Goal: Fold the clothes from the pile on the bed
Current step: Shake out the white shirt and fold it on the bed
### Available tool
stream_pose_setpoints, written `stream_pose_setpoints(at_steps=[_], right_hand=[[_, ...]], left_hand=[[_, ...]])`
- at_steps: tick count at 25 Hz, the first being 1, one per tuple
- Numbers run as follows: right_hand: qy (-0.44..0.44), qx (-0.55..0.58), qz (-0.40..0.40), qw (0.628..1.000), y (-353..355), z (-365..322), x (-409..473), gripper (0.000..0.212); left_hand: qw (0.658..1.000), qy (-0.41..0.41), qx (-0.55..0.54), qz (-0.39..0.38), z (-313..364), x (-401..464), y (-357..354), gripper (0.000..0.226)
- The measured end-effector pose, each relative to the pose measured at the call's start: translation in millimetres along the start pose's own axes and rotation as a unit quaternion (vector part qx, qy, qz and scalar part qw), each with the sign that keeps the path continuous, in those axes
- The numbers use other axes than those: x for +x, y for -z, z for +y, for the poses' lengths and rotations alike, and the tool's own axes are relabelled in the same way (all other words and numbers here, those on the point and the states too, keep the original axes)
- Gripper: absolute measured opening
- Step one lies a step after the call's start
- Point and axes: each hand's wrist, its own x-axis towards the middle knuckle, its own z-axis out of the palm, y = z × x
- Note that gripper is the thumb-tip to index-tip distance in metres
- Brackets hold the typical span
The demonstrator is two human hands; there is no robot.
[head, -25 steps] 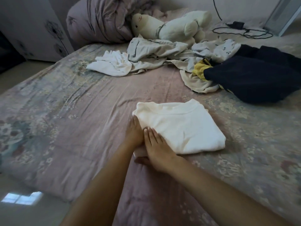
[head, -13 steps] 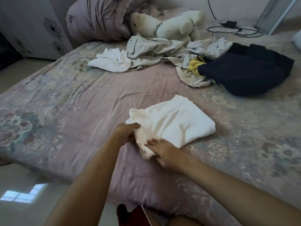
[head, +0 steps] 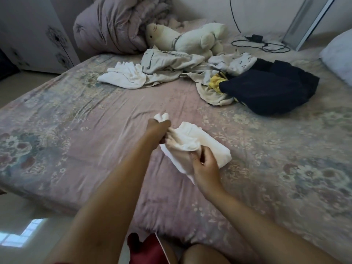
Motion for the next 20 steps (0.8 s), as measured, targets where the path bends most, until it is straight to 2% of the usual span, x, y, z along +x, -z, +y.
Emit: stream_pose_setpoints(at_steps=[2,4,6,8,9,10,12,13,14,16,18,20], right_hand=[[-0.036,0.012,0.068,0.997,26.0,5.4,20.9,0.006],[-0.085,0.004,0.115,0.99,49.7,22.0,39.8,0.017],[-0.146,-0.086,0.116,0.979,69.8,40.6,49.4,0.025],[-0.177,-0.227,0.083,0.954,83.7,49.9,52.4,0.038],[-0.131,-0.315,0.082,0.936,87.1,50.9,53.6,0.043],[-0.031,-0.388,0.077,0.918,86.5,49.1,55.5,0.047],[0.168,-0.476,0.007,0.863,75.9,53.0,65.8,0.053],[0.219,-0.513,-0.053,0.828,69.4,56.6,71.4,0.054],[0.206,-0.547,-0.118,0.803,65.5,58.2,76.1,0.058],[0.111,-0.593,-0.198,0.773,67.4,65.6,85.3,0.072],[0.025,-0.604,-0.223,0.765,77.9,83.1,88.2,0.079],[0.015,-0.614,-0.216,0.759,79.9,90.3,89.1,0.082]], left_hand=[[1.0,-0.019,0.017,0.001,15.3,12.0,-44.6,0.045],[0.998,-0.01,0.052,-0.033,15.3,24.5,-86.0,0.055],[0.993,-0.04,0.063,-0.092,9.0,23.8,-107.4,0.053],[0.98,-0.135,0.107,-0.103,-2.2,23.5,-101.0,0.049],[0.965,-0.187,0.161,-0.084,-10.4,28.1,-91.7,0.048],[0.942,-0.224,0.24,-0.073,-20.1,32.9,-82.0,0.049],[0.847,-0.255,0.456,-0.097,-38.3,36.5,-72.9,0.051],[0.798,-0.251,0.535,-0.117,-46.4,38.4,-75.5,0.051],[0.761,-0.258,0.581,-0.129,-52.6,39.2,-80.7,0.051],[0.723,-0.292,0.613,-0.127,-65.7,44.3,-92.3,0.06],[0.722,-0.316,0.607,-0.103,-80.2,54.2,-98.2,0.074],[0.73,-0.317,0.598,-0.091,-88.4,62.2,-100.7,0.075]])
